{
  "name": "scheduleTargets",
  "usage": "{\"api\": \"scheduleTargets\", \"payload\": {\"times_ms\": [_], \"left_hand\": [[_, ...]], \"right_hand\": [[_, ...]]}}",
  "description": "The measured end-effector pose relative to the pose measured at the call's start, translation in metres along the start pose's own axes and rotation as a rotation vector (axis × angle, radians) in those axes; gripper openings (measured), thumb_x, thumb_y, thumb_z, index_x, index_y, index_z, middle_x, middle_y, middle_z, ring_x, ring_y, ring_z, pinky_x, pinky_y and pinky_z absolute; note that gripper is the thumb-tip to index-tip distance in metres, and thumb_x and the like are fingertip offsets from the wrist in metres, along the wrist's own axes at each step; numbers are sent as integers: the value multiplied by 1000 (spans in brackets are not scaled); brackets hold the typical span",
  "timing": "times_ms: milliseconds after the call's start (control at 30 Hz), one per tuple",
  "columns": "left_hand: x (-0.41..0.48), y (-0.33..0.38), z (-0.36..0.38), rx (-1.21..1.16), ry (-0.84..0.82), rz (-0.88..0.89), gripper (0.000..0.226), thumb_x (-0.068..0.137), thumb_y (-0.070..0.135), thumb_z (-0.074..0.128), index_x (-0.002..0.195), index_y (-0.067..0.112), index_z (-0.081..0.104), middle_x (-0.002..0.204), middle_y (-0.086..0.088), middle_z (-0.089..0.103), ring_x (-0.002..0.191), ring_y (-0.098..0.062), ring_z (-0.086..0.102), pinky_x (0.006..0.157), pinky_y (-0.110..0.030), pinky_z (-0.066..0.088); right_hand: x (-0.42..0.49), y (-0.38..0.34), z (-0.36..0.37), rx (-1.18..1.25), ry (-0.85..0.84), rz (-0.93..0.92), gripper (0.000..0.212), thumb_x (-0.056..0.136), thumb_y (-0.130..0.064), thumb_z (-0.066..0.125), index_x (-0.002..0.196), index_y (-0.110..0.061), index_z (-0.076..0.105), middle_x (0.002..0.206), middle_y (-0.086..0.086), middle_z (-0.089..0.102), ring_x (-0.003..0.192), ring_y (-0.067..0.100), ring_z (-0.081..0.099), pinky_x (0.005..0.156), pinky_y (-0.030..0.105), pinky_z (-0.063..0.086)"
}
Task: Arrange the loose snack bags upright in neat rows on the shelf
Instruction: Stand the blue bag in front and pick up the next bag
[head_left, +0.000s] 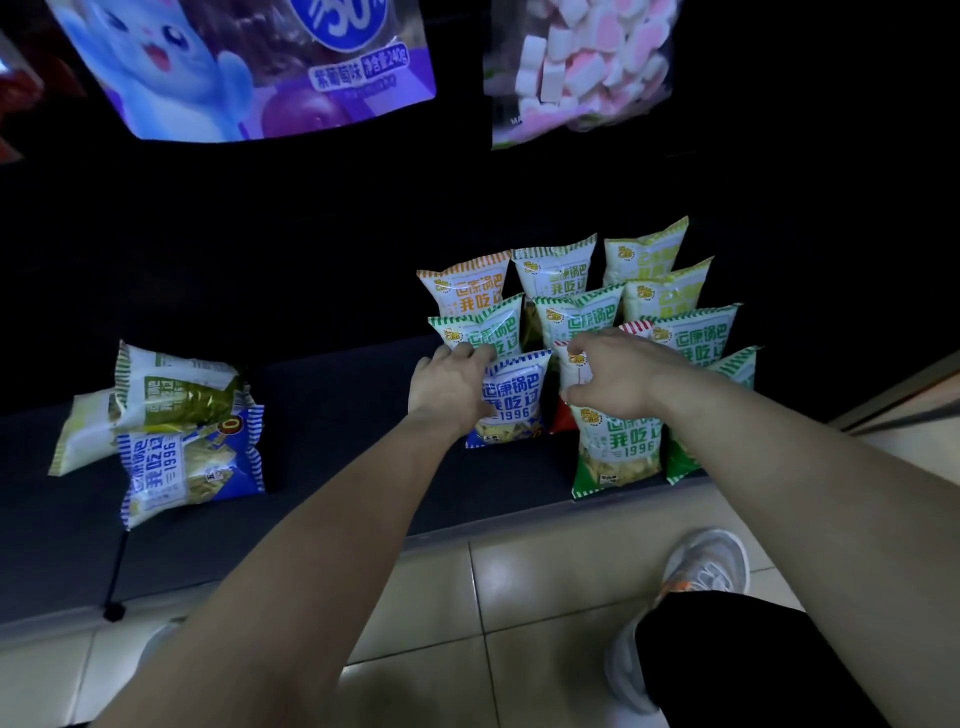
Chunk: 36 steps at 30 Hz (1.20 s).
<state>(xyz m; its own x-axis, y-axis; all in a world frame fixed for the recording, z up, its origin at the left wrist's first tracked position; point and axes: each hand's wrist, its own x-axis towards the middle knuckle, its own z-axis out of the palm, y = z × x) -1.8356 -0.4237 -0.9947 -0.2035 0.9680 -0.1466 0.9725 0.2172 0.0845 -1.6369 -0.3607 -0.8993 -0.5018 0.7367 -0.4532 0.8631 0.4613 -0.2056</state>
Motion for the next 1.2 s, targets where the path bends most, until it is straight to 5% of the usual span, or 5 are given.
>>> {"api": "scheduleTargets", "payload": {"times_ms": [333, 600, 733, 1200], "left_hand": [[-10, -11, -23, -18, -90, 11, 81, 83, 51, 68, 151, 34, 28, 146, -3, 41, 132, -26, 36, 107, -44, 34], [-90, -97, -98, -5, -98, -42, 76, 87, 58, 59, 151, 31, 29, 146, -1, 40, 132, -25, 37, 107, -44, 37], [-155, -164, -123, -15, -133, -149, 75, 87, 58, 60, 149, 27, 32, 145, -1, 42, 133, -24, 39, 104, -39, 41], [-289, -360, -82, -296, -175, -591, 89, 75, 62, 71, 147, 22, 38, 146, -10, 42, 135, -30, 40, 109, -43, 37]], "right_hand": [[1, -17, -6, -40, -13, -13, 68, 94, -49, 59, 152, -23, 33, 152, 7, 36, 131, 30, 46, 100, 42, 45], [-7, -83, -3, -88, 10, -129, 72, 93, -50, 58, 153, -23, 31, 157, 7, 32, 137, 31, 41, 103, 45, 44], [-16, -137, 8, -120, -3, -227, 70, 92, -51, 59, 151, -23, 34, 150, 7, 38, 132, 31, 44, 92, 40, 44], [38, -358, 111, -76, -78, -438, 65, 93, -42, 59, 149, -22, 35, 146, 7, 43, 130, 29, 46, 103, 44, 44]]}}
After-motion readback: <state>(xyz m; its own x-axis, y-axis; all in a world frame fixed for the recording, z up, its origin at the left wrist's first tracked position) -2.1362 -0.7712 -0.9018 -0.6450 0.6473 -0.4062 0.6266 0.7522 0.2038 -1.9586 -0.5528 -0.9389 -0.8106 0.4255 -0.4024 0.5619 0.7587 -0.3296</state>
